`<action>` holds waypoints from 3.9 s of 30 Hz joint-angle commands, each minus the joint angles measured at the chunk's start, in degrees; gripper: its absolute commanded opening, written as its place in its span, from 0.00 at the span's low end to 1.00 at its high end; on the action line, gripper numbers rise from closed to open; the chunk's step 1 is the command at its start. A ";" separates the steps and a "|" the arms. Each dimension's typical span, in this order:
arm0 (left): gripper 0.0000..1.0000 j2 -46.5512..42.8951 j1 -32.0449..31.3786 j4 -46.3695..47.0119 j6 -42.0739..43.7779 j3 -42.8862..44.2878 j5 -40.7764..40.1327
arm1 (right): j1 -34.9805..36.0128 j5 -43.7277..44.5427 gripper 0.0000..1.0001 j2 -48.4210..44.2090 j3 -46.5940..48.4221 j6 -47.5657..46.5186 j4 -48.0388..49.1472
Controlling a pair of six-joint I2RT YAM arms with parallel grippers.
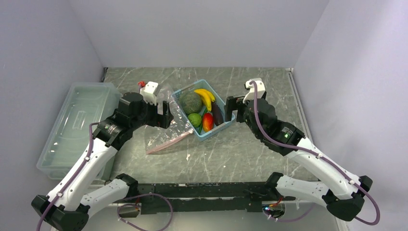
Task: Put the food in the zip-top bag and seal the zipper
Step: Move the bin to the center of the board.
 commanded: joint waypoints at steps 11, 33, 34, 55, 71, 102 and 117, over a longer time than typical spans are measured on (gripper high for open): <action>0.99 -0.56 -0.10 1.30 0.64 0.37 1.03 | 0.03 -1.47 1.00 3.17 1.89 -1.79 -2.93; 0.99 -0.67 -0.16 0.68 0.78 0.48 0.66 | 1.35 -17.98 0.79 17.78 5.80 -2.10 -4.41; 0.99 -0.76 -0.11 0.67 0.73 0.46 0.58 | 1.54 -18.36 0.79 18.68 5.92 -2.02 -4.16; 0.99 -0.70 -0.15 0.70 0.72 0.33 0.52 | 3.72 -25.03 0.53 33.36 9.71 -5.37 -0.76; 0.99 -0.15 -0.16 0.87 0.81 0.32 0.87 | 4.50 -26.17 0.44 42.94 14.56 -7.97 -2.74; 0.99 -0.25 -0.16 0.61 0.71 0.29 0.66 | 4.95 -22.53 0.03 46.04 11.24 -6.03 -0.38; 0.99 -0.82 -0.16 0.52 0.54 0.33 0.62 | 4.86 -14.07 0.00 40.75 6.70 -0.22 -1.99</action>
